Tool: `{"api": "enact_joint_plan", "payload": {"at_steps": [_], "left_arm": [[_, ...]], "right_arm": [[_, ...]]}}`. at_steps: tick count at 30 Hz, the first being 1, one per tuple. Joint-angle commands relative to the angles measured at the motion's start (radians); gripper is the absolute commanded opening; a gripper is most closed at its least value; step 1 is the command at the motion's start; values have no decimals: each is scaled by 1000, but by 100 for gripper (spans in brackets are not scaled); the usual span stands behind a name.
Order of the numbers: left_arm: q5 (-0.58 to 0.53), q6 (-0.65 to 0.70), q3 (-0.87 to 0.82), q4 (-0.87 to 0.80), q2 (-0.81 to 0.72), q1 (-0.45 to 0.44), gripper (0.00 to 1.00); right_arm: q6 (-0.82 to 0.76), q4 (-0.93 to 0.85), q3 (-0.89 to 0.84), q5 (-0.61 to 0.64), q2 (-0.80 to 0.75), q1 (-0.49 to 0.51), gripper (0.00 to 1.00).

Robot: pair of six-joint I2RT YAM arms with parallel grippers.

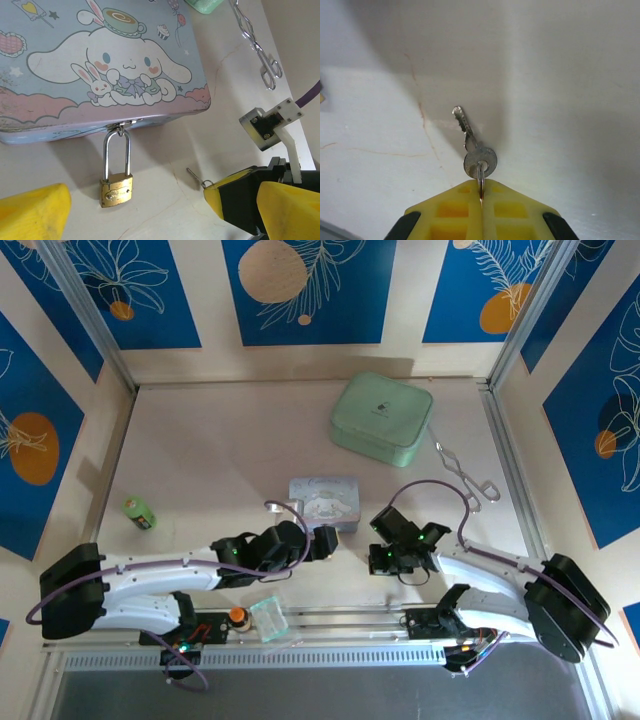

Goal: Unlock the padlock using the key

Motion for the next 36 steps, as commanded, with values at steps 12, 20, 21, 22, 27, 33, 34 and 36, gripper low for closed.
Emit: {"api": "enact_joint_plan", "payload": {"at_steps": [12,20,21,22,27,33,34,36], "left_arm": [[53,-126,6,108,89,-10,86],[134,-485,-41,280,97,-12,85],[133,-518,-50,301,85,-12,85],[129,-550,-63,325,72,-11,85],[103,-681,-130,402,-3,-6,84],[119,-840,-189,446,-87,16,93],[118,-862,-206,488,-84,19,93],[126,-897,-222,528,-79,26,91]], "right_arm": [[4,5,-10,-113,-23,-21,4],[-21,-35,65,-118,-42,-20,4],[-26,-41,81,-123,-47,-18,4],[-29,-45,94,-128,-52,-18,4],[-46,-65,174,-161,-60,-16,4],[-58,-37,268,-202,-22,2,4],[-60,-28,284,-208,-10,9,4],[-61,-1,317,-223,20,30,4]]}}
